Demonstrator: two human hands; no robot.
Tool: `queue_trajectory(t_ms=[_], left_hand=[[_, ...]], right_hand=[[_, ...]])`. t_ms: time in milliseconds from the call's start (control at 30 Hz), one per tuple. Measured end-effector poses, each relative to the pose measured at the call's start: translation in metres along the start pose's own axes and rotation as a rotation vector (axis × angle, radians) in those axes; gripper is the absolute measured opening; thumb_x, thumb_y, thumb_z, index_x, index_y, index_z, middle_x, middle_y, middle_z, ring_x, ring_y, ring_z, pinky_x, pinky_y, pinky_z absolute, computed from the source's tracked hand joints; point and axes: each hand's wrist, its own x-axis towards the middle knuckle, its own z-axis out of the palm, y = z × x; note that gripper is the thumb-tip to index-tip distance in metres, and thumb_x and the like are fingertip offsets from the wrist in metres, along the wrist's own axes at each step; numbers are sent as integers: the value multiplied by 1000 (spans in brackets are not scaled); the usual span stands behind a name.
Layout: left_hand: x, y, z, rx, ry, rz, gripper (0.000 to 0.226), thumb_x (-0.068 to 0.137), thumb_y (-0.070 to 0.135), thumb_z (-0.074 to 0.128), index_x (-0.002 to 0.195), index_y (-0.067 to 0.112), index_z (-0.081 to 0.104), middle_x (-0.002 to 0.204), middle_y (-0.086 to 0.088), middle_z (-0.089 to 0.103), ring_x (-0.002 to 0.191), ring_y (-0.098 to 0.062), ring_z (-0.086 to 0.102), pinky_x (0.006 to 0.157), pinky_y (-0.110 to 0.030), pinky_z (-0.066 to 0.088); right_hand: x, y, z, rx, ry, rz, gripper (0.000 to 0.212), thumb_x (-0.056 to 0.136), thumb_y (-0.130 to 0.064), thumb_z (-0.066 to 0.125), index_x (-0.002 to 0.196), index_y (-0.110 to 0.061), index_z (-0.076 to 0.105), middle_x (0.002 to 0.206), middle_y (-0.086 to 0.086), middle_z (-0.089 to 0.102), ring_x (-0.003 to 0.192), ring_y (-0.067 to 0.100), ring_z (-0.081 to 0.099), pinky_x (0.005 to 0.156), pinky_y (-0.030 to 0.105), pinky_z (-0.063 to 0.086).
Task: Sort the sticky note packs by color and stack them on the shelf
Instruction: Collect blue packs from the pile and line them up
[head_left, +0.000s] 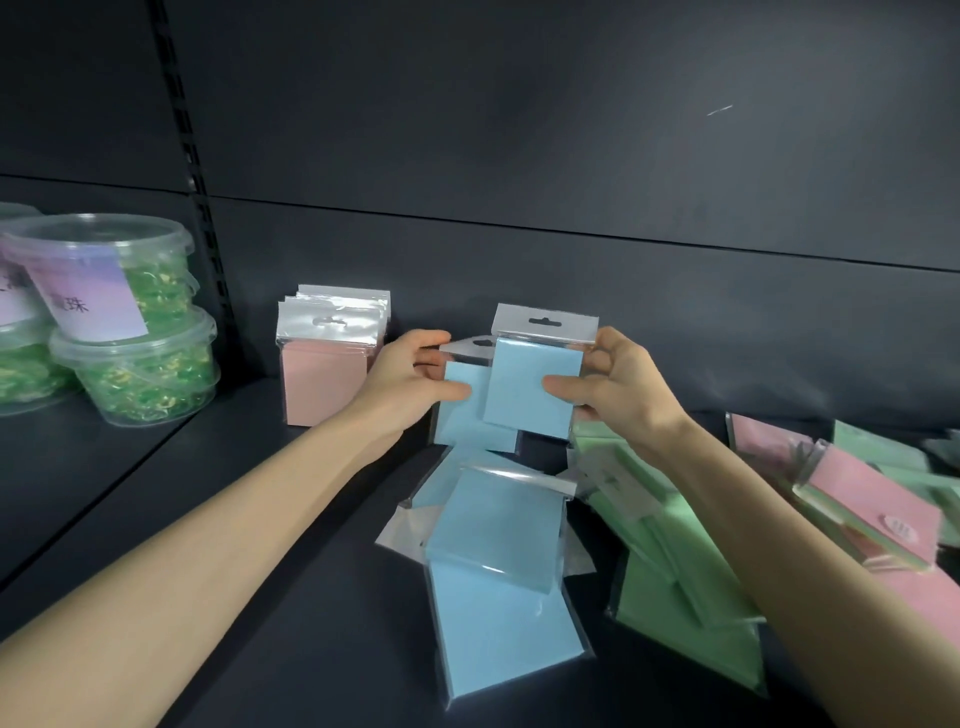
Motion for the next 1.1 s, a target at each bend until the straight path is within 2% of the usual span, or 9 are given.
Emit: queue_trajectory(t_ms=[100,200,267,400,500,667,867,1000,1100], left_hand=[[-5,6,-3,-32,-126,37,41,74,-2,75,104,24,63,104,-4,69,95,-15,61,88,-23,49],[-4,7,-5,85,-128,101,37,71,10,81,101,22,63,102,1,69,83,-13,62,84,-25,50],[-1,8,-5,203,-109,152,35,70,13,81,99,19,62,98,-2,68,76,-13,58,76,-26,47],[5,20,-11,496,-121,238,31,70,11,81,94,17,62,78,4,64,68,-12,57,67,-25,47],[12,32,-16,793,-177,270,29,74,20,78,93,19,56,74,3,52,66,-9,46,57,-26,37],[27,50,-20,1174,-239,342,32,76,29,75,92,21,48,74,4,43,80,-26,49,54,-31,30],[47,55,-27,1388,-227,461,35,81,17,67,112,17,50,107,-2,53,92,-26,51,68,-32,36],[54,49,-35,1435,-184,497,33,83,14,63,113,15,51,105,-4,49,89,-24,47,70,-31,30],[58,44,-39,1470,-146,551,39,82,18,64,118,17,50,111,-3,48,103,-24,49,80,-32,33]], right_hand=[[4,0,8,-116,-58,-8,37,79,-5,71,108,-20,54,104,2,69,90,22,68,75,42,56],[8,0,18,-230,-98,0,45,75,-11,72,114,-15,50,105,4,69,94,25,67,79,46,57],[11,0,24,-311,-104,0,46,75,-14,72,111,-14,44,102,3,67,89,18,65,78,39,56],[15,-3,29,-457,-125,-3,52,77,-20,74,109,-16,33,86,1,60,73,11,56,60,22,45],[21,-6,31,-546,-216,10,54,75,-16,75,116,-11,41,94,6,65,77,17,60,73,31,52],[32,-7,40,-523,-195,-4,43,76,-4,70,110,-11,46,91,10,66,69,23,64,73,38,58],[52,-6,52,-537,-114,-18,41,79,-5,70,111,-8,45,93,5,63,76,19,59,73,28,48],[60,-3,58,-553,-72,-13,37,79,-8,70,109,-6,47,95,4,63,83,19,59,71,25,45],[65,-3,61,-560,-48,-26,35,78,-6,70,102,-8,45,93,4,64,80,17,57,64,22,42]])
